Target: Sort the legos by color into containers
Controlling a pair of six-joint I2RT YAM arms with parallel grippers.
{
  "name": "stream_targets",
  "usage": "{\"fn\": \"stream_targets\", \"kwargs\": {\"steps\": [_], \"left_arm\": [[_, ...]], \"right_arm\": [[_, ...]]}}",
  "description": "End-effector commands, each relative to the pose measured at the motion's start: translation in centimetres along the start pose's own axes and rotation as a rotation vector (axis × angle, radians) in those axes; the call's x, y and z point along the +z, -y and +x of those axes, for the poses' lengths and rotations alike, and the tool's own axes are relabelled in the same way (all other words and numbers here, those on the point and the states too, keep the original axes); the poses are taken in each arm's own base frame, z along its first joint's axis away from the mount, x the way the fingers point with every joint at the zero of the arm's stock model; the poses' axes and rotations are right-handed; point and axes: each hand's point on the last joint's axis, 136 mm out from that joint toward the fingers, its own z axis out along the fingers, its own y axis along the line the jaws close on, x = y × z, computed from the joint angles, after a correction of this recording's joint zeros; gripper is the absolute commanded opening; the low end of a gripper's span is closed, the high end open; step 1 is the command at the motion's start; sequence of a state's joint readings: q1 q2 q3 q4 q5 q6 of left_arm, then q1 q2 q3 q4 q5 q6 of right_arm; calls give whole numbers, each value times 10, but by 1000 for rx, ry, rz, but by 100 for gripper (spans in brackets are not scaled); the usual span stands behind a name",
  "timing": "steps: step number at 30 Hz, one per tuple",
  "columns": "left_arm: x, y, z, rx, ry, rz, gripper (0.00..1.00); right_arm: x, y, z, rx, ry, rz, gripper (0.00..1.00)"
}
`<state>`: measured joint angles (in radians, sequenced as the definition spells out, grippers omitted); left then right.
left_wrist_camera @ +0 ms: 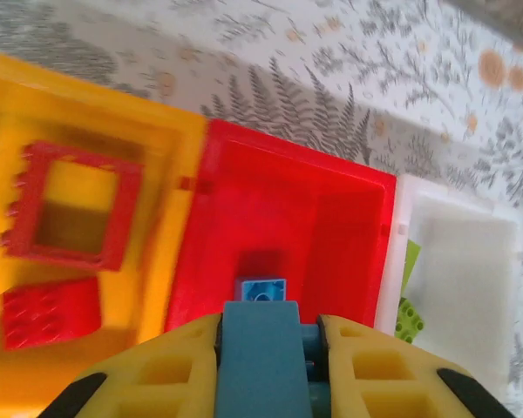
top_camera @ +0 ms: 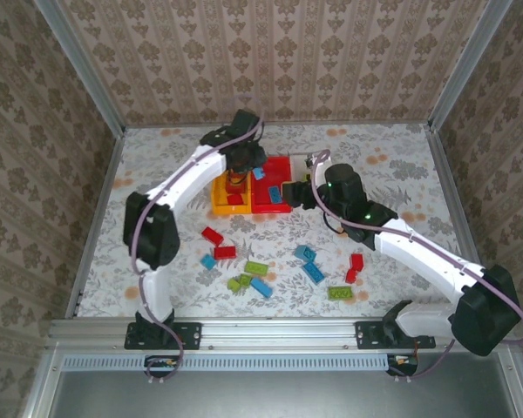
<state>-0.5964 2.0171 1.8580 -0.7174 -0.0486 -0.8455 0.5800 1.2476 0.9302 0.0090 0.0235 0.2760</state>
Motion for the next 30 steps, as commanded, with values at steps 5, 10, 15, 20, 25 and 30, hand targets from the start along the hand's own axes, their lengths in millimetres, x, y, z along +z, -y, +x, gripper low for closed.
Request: {"fn": "stream_targets", "kwargs": {"steps": [5, 10, 15, 20, 25, 30], "left_arm": [[42, 5, 28, 192, -144, -111, 0], [59, -6, 46, 240, -201, -219, 0], [69, -21, 58, 263, -229, -296, 0], [67, -21, 63, 275, -225, -319, 0], [68, -22, 72, 268, -242, -329, 10], [64, -20, 71, 267, -244, -320, 25]], "right_arm": [[-18, 18, 0, 46, 19, 58, 76], [-24, 23, 2, 55, 23, 70, 77], [-26, 27, 3, 62, 25, 74, 77], [-26, 29, 7, 69, 17, 77, 77], [-25, 31, 11, 77, 9, 82, 78], [-25, 34, 14, 81, -3, 89, 78]]}}
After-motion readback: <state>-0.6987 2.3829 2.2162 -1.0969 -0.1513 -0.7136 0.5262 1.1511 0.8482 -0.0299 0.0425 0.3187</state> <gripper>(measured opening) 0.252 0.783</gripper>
